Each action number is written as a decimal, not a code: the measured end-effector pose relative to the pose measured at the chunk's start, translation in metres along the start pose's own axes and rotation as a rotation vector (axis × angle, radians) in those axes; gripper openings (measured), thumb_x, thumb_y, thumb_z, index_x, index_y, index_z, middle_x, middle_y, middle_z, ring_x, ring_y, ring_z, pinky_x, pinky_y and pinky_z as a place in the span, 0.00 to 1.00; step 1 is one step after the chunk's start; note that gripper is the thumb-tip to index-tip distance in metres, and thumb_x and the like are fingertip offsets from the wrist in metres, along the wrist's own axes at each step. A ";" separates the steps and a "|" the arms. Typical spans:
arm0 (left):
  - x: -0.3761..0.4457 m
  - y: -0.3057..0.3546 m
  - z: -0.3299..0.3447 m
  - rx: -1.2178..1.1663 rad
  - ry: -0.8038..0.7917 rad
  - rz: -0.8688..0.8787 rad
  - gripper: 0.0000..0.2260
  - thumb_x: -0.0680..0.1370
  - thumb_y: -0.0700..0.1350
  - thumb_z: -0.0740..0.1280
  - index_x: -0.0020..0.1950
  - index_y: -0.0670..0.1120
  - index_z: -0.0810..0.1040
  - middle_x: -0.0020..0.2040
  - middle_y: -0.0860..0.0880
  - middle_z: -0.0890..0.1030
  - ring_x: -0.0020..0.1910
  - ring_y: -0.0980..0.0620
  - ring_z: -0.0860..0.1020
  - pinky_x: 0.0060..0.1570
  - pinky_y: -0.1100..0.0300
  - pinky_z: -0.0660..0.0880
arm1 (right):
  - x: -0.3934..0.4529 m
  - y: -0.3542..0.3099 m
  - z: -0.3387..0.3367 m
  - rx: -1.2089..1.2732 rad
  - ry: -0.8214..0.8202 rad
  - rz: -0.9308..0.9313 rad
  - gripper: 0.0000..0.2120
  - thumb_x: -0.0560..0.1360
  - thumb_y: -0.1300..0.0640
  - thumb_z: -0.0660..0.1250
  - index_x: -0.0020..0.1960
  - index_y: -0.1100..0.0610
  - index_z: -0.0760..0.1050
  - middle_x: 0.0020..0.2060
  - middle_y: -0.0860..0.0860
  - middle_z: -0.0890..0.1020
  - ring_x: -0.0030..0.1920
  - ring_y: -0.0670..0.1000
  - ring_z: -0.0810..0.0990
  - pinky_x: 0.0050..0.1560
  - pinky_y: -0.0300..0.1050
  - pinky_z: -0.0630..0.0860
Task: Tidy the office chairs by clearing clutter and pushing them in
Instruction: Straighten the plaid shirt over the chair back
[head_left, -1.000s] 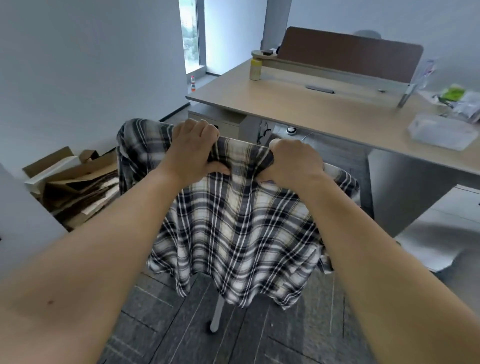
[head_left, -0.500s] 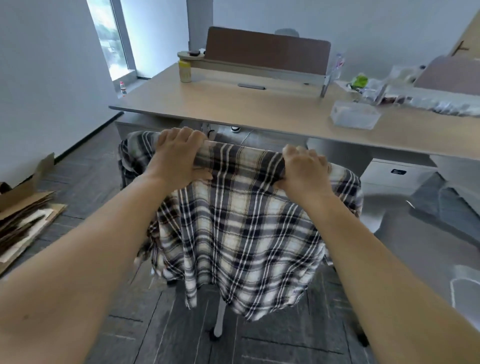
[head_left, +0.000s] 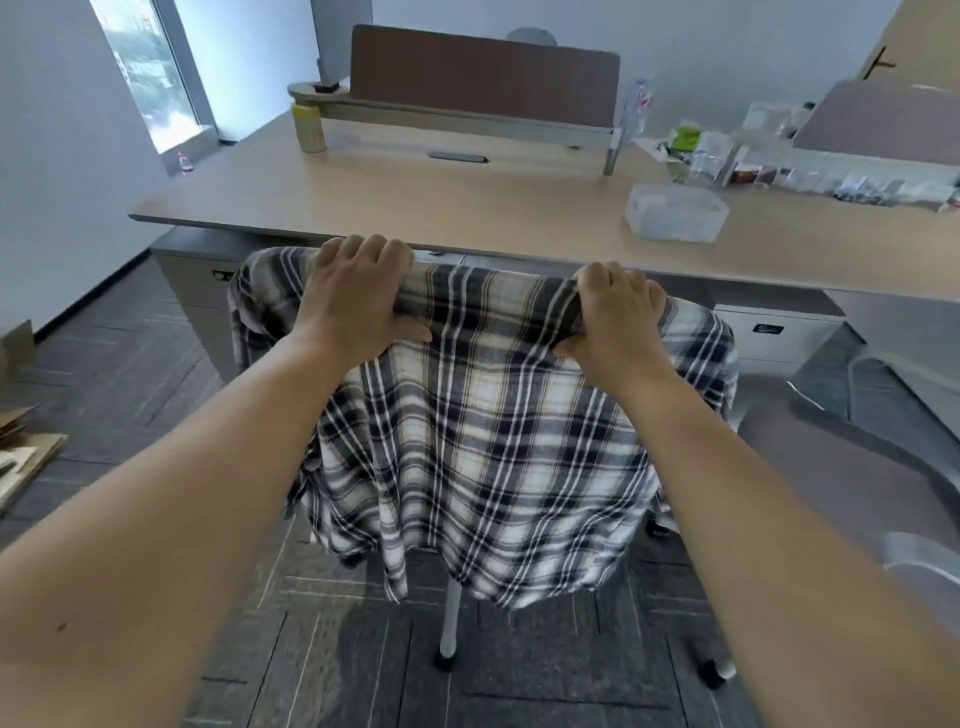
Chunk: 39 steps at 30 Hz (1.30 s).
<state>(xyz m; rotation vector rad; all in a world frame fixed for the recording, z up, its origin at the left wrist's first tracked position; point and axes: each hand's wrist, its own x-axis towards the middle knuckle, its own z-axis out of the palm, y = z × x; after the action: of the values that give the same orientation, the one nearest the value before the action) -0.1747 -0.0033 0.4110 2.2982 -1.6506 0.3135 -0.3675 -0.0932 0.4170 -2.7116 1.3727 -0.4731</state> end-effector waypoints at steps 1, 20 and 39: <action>0.007 0.001 0.004 -0.004 -0.002 0.003 0.29 0.67 0.54 0.73 0.60 0.39 0.69 0.61 0.40 0.74 0.63 0.41 0.69 0.67 0.50 0.58 | 0.007 0.003 0.002 -0.006 0.003 0.007 0.22 0.71 0.57 0.71 0.60 0.62 0.66 0.59 0.58 0.72 0.62 0.58 0.66 0.67 0.51 0.58; 0.204 -0.004 0.077 -0.082 -0.018 0.018 0.27 0.68 0.55 0.71 0.59 0.40 0.69 0.59 0.42 0.74 0.61 0.42 0.68 0.65 0.51 0.60 | 0.205 0.060 0.041 -0.099 -0.007 0.088 0.20 0.73 0.59 0.69 0.59 0.63 0.66 0.58 0.59 0.71 0.60 0.59 0.66 0.65 0.50 0.60; 0.347 -0.012 0.127 -0.085 -0.052 -0.112 0.28 0.69 0.50 0.72 0.62 0.39 0.66 0.63 0.39 0.69 0.64 0.41 0.64 0.67 0.50 0.56 | 0.362 0.112 0.074 -0.027 -0.008 -0.058 0.17 0.73 0.64 0.65 0.61 0.60 0.66 0.57 0.57 0.71 0.58 0.57 0.66 0.60 0.49 0.60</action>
<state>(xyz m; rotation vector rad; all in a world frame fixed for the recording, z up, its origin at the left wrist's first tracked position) -0.0519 -0.3525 0.4103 2.3420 -1.5207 0.1564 -0.2311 -0.4544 0.4119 -2.7787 1.3111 -0.4496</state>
